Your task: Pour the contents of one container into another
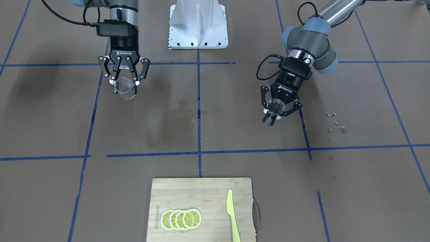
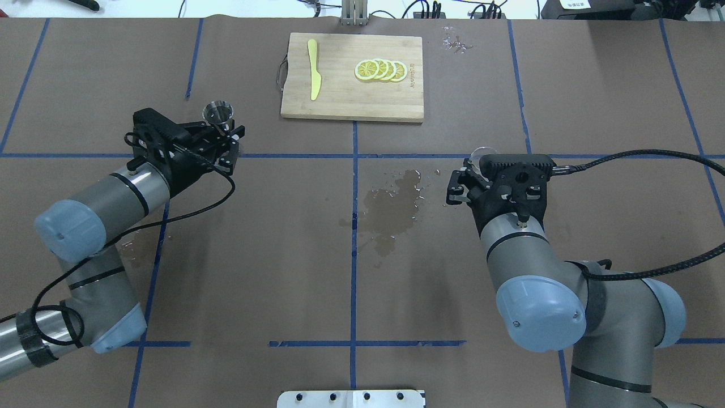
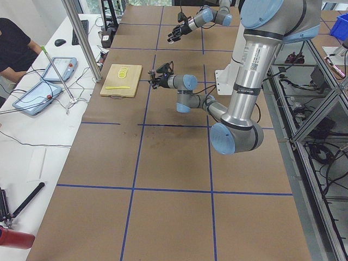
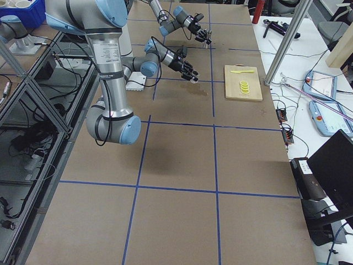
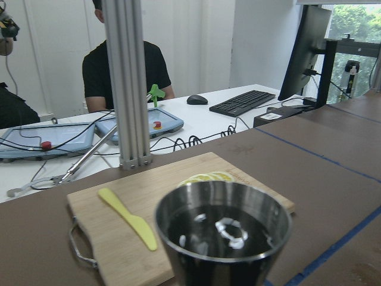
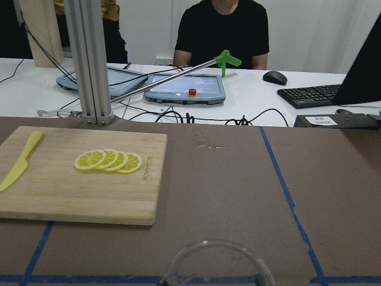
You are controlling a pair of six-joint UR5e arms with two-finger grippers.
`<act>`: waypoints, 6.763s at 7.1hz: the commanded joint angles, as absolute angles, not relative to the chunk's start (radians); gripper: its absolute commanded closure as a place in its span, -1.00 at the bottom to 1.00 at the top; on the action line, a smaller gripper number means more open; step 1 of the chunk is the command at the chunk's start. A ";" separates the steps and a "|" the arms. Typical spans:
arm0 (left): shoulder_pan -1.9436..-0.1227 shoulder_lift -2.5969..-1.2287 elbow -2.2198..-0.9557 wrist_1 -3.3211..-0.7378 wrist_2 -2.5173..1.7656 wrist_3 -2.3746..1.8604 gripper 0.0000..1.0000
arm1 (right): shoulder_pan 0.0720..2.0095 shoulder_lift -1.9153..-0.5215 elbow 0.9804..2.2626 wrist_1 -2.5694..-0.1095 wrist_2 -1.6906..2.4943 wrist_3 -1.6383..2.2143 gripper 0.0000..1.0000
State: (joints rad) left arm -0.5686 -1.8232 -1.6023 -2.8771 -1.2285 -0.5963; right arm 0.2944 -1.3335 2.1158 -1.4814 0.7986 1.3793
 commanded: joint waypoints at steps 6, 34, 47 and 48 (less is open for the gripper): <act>-0.666 -1.537 -1.637 -2.876 -1.027 -0.905 1.00 | 0.356 -1.590 1.982 -1.014 0.816 1.381 1.00; -0.184 -1.479 -1.630 -2.859 -0.688 -1.019 -1.00 | 0.364 -1.712 1.787 -0.692 0.782 1.289 1.00; -0.193 -1.186 -1.940 -2.850 -1.160 -0.997 -1.00 | 0.226 -1.700 1.700 -0.690 0.626 1.410 1.00; -0.193 -1.178 -1.950 -2.850 -1.161 -0.997 -1.00 | 0.219 -1.698 1.698 -0.690 0.620 1.407 1.00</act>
